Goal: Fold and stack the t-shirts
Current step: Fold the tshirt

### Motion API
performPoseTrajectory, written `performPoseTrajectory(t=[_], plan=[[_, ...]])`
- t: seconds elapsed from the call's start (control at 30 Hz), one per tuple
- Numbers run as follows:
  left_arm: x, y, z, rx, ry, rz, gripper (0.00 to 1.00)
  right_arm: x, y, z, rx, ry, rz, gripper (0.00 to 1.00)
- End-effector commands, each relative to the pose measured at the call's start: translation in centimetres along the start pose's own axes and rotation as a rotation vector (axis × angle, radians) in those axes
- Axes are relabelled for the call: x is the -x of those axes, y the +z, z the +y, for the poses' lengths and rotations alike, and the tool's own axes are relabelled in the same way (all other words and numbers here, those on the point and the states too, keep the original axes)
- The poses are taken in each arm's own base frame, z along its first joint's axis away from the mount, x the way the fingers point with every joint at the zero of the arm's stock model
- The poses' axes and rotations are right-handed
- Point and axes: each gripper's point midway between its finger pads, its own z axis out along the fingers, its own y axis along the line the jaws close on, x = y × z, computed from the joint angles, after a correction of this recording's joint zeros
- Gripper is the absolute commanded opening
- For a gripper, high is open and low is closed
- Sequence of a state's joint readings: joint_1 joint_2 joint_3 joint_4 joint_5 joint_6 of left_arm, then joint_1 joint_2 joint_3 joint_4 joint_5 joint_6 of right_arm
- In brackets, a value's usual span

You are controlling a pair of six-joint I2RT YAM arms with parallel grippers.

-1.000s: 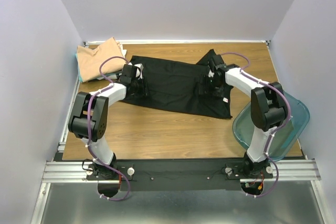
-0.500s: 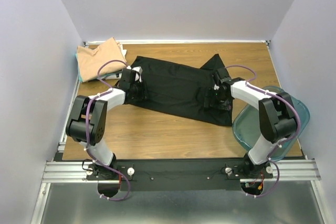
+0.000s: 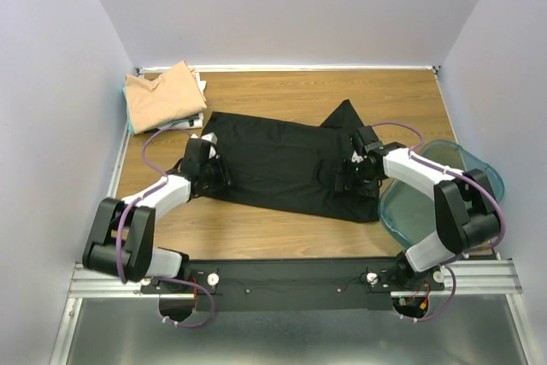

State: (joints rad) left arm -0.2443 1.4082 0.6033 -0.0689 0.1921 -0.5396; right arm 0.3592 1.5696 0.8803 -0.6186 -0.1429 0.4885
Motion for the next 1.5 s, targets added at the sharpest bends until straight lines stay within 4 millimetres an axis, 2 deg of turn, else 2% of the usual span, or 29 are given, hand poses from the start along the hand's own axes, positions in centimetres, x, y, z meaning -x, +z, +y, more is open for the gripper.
performPoseTrajectory(t=[0.0,0.07,0.1,0.17,0.27,0.3,0.33,0.37,0.4,0.53,0.57,0.6,0.67,0.73,0.83,0.93,1.0,1.17,1.23,1.33,1.43,1.47], plan=[[-3.3,-2.1,1.2,0.059,-0.095,0.078,0.50,-5.4,0.3,-0.6,-0.018,0.017,0.151,0.83],[-2.9,-2.9,0.5,0.043,-0.103,0.069,0.50,-5.7,-0.1,-0.3,-0.005,0.027,0.147,0.83],[-2.0,-3.6,0.0,0.029,-0.097,0.033,0.50,-5.6,-0.3,0.1,0.009,0.022,0.141,0.83],[-0.7,-4.4,-0.7,0.018,-0.086,0.000,0.50,-4.9,-1.1,0.8,0.033,0.029,0.110,0.84],[1.9,-5.2,-1.7,0.009,-0.046,-0.064,0.50,-2.9,-2.4,1.9,0.052,0.027,0.042,0.84],[2.9,-5.1,-2.2,-0.001,-0.034,-0.078,0.50,-1.5,-3.1,2.6,0.063,0.022,0.001,0.84],[3.8,-4.9,-2.7,-0.015,-0.014,-0.099,0.50,-0.9,-3.3,2.9,0.061,0.024,-0.013,0.85],[4.0,-4.3,-2.8,-0.021,-0.006,-0.086,0.50,0.0,-3.6,3.3,0.064,0.023,-0.032,0.85],[5.7,-4.2,-3.9,-0.048,0.010,-0.119,0.50,1.3,-4.0,3.7,0.060,0.020,-0.068,0.86],[7.3,-1.8,-4.5,-0.066,0.057,-0.097,0.51,3.9,-3.5,4.0,0.019,0.000,-0.104,0.86],[8.5,-1.5,-5.2,-0.085,0.069,-0.119,0.51,4.9,-3.6,4.4,0.020,-0.017,-0.122,0.86],[8.0,-0.2,-4.9,-0.081,0.076,-0.085,0.51,5.3,-2.8,4.3,0.003,-0.023,-0.115,0.86],[8.0,1.4,-4.6,-0.073,0.078,-0.060,0.51,6.6,-2.4,4.7,0.004,-0.047,-0.138,0.86],[7.8,2.1,-4.2,-0.063,0.081,-0.050,0.51,6.8,-1.3,4.6,-0.004,-0.056,-0.123,0.86],[6.7,3.1,-3.4,-0.048,0.071,-0.022,0.51,6.5,0.0,4.5,-0.003,-0.058,-0.103,0.86],[4.4,3.7,-2.0,-0.026,0.052,0.024,0.51,5.5,1.1,4.0,-0.007,-0.049,-0.077,0.86],[3.2,3.6,-1.3,-0.005,0.034,0.044,0.51,4.9,1.3,3.5,-0.012,-0.044,-0.066,0.86],[-0.5,2.7,0.6,0.032,-0.024,0.091,0.50,1.7,2.0,2.1,-0.025,-0.032,0.002,0.86],[-0.9,2.1,1.0,0.055,-0.047,0.083,0.50,0.5,1.9,2.1,-0.016,-0.032,0.018,0.86],[-2.6,1.2,2.2,0.105,-0.085,0.114,0.50,-2.1,2.0,1.5,-0.018,-0.016,0.063,0.86],[-3.4,0.2,2.3,0.111,-0.110,0.121,0.48,-4.0,2.0,1.4,-0.014,-0.015,0.092,0.86],[-3.8,0.1,2.5,0.122,-0.117,0.130,0.48,-4.0,1.8,1.7,-0.006,-0.016,0.088,0.86]])
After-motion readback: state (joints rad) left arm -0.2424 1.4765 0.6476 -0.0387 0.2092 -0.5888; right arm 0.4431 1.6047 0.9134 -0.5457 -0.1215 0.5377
